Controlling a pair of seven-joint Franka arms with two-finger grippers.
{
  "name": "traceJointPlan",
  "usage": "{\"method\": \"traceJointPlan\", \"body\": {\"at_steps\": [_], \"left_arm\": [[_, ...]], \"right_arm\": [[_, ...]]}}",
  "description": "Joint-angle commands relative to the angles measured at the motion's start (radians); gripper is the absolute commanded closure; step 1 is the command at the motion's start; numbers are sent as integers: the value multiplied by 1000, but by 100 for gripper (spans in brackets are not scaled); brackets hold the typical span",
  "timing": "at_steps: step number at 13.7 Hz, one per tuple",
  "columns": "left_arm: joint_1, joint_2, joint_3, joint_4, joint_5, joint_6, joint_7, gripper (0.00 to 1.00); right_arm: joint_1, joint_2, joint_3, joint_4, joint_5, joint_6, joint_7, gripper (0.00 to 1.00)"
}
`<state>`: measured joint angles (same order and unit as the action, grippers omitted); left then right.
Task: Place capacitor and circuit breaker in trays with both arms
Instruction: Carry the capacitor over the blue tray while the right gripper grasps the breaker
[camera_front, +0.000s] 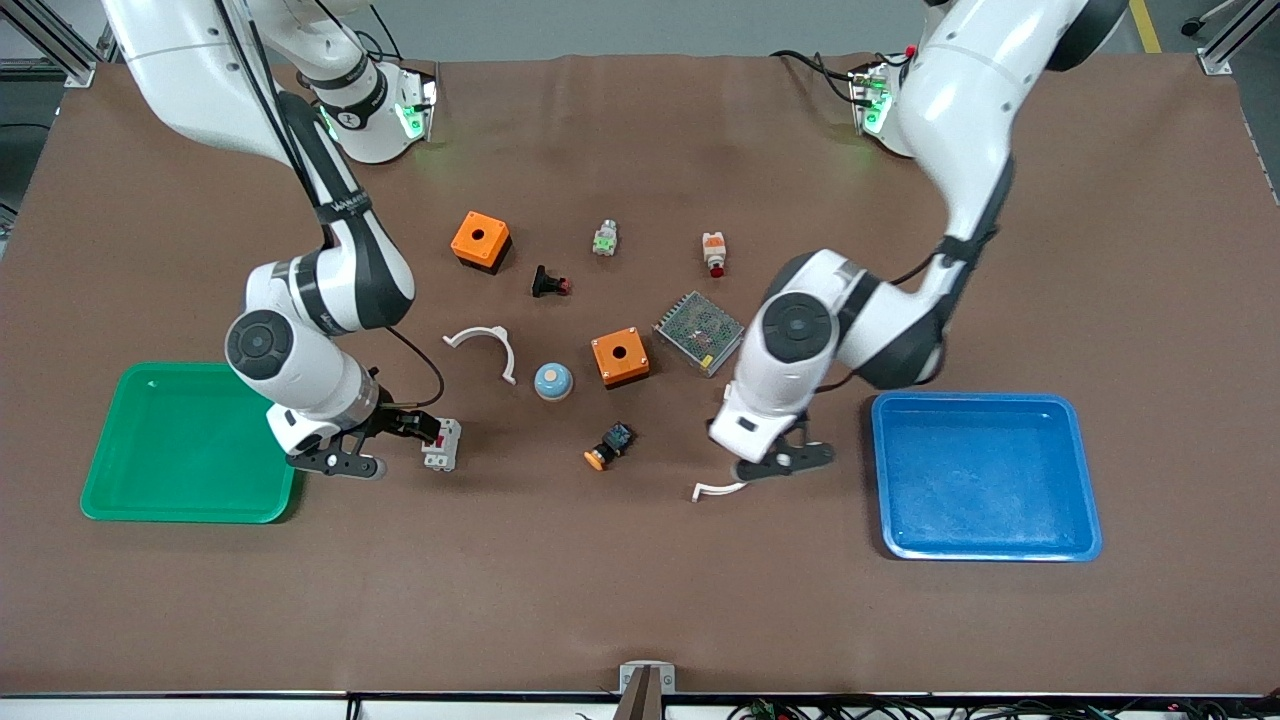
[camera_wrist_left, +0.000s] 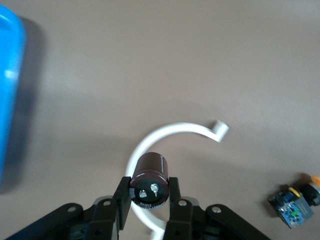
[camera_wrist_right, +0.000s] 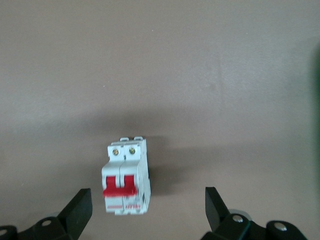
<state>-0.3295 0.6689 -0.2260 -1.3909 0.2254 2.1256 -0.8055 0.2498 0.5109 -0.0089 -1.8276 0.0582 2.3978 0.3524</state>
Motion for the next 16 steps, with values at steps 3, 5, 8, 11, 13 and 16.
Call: {"method": "traceJointPlan", "body": {"at_steps": [3,5,8,11,13,16], "left_arm": [[143,-60,-10,-34,8,-124,66,98],[216,-55,-9,-63,8,-127,68,98],[334,-14,-9,-69,17,-115,68,98],[380,36,-9,-69,15,-69,68,97],[403,66,-9,-71,15,-44,68,98],[415,80,-10,-106,-30,0,69,97]], "right_arm": [[20,86,-6,19,11,96,46,0],[35,100,-6,22,11,103,59,0],[37,116,-6,33,9,103,59,0],[40,118,-6,33,8,101,59,7],[45,118,-6,33,8,98,59,32],[48,118,-6,33,9,93,59,76]]}}
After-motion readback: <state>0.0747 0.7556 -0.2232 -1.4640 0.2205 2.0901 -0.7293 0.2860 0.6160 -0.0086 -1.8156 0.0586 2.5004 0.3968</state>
